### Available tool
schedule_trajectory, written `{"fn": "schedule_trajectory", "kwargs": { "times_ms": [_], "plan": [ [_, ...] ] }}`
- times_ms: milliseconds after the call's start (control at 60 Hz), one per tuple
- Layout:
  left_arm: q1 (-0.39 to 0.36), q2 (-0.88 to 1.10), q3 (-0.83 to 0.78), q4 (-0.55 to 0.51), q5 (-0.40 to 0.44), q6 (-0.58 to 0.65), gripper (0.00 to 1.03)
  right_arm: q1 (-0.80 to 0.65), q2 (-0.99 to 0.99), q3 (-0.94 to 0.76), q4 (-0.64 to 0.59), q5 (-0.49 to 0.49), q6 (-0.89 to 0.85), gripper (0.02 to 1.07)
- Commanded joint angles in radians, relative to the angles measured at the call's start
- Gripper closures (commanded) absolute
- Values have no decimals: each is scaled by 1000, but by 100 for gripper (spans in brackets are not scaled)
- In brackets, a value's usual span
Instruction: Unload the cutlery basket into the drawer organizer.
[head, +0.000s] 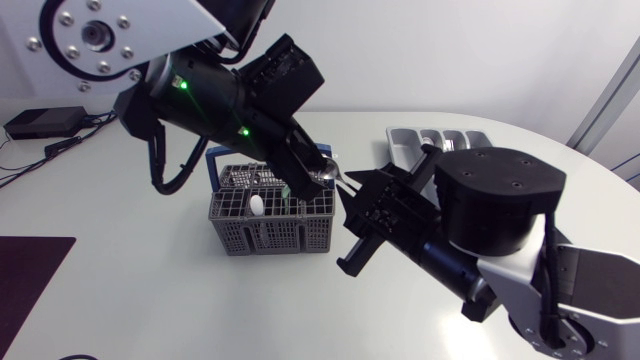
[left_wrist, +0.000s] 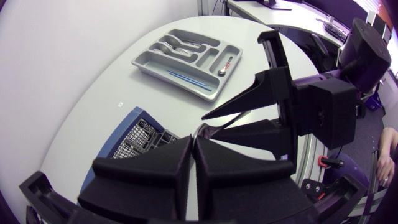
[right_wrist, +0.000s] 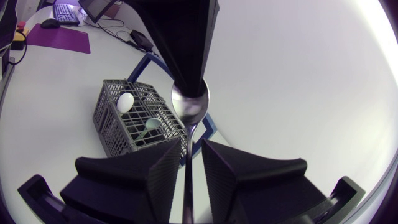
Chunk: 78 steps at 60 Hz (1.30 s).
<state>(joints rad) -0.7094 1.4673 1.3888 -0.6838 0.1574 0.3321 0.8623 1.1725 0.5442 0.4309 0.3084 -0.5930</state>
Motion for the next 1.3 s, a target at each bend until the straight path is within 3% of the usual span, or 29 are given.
{"fn": "schedule_trajectory", "kwargs": {
  "times_ms": [0,400,833,950,1050,1167,1283],
  "plan": [
    [-7,16,10,-11,11,-27,100,-3,13,20,16,14,-22,87],
    [-24,11,-24,-6,13,-28,100,1,13,25,6,34,-34,101],
    [-33,-12,-45,-5,13,-31,100,7,-5,14,-18,44,-34,101],
    [-39,-16,-48,-6,13,-33,83,9,-20,8,-32,43,-34,101],
    [-44,-19,-48,-5,13,-36,75,9,-28,7,-46,43,-33,101],
    [-44,-21,-47,-3,13,-36,42,9,-39,3,-60,37,-31,101],
    [-38,-21,-45,1,13,-48,22,9,-42,-7,-69,28,-30,101]
  ]
}}
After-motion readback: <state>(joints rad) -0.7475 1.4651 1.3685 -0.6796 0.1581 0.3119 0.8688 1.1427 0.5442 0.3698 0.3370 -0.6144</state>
